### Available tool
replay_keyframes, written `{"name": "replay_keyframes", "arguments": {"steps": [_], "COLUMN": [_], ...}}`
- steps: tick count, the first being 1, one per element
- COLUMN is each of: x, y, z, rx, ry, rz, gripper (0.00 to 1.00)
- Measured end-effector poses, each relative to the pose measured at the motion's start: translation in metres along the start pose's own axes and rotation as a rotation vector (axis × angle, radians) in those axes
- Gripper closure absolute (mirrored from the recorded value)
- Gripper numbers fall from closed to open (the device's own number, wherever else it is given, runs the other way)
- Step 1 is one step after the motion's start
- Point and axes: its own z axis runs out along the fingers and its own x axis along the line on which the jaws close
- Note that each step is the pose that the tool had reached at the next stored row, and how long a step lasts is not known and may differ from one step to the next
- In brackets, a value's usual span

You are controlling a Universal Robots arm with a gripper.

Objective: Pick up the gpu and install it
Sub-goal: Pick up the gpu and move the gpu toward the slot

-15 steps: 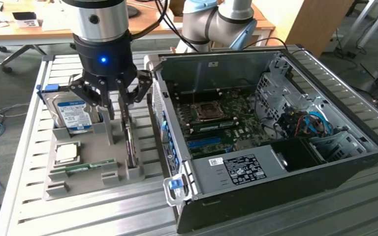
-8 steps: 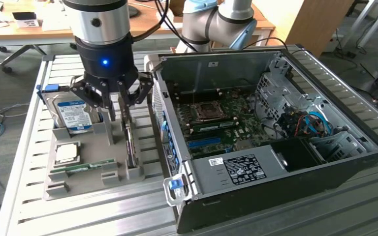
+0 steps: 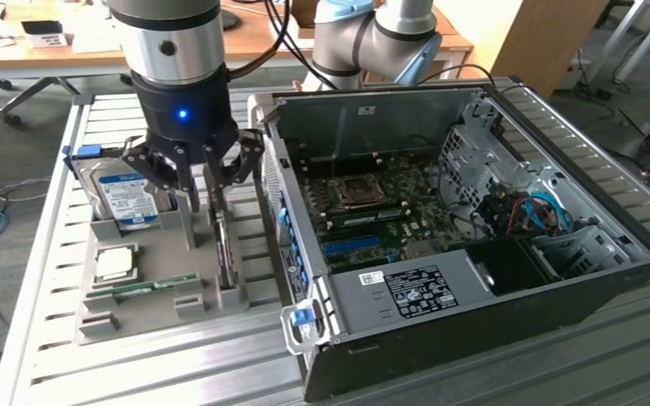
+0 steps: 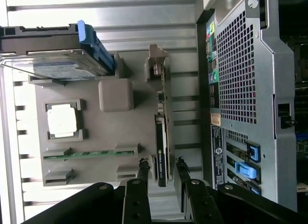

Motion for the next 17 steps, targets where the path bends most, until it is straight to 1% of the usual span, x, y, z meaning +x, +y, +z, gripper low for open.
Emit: {"name": "replay_keyframes", "arguments": {"steps": [10, 17], "x": [0.0, 0.0001], "y": [-0.0001, -0.0002], "z": [0.001, 0.004], "rx": [0.0, 0.0], "ry": [0.0, 0.0001], "rz": [0.0, 0.0], "gripper": [0.64, 0.64]}}
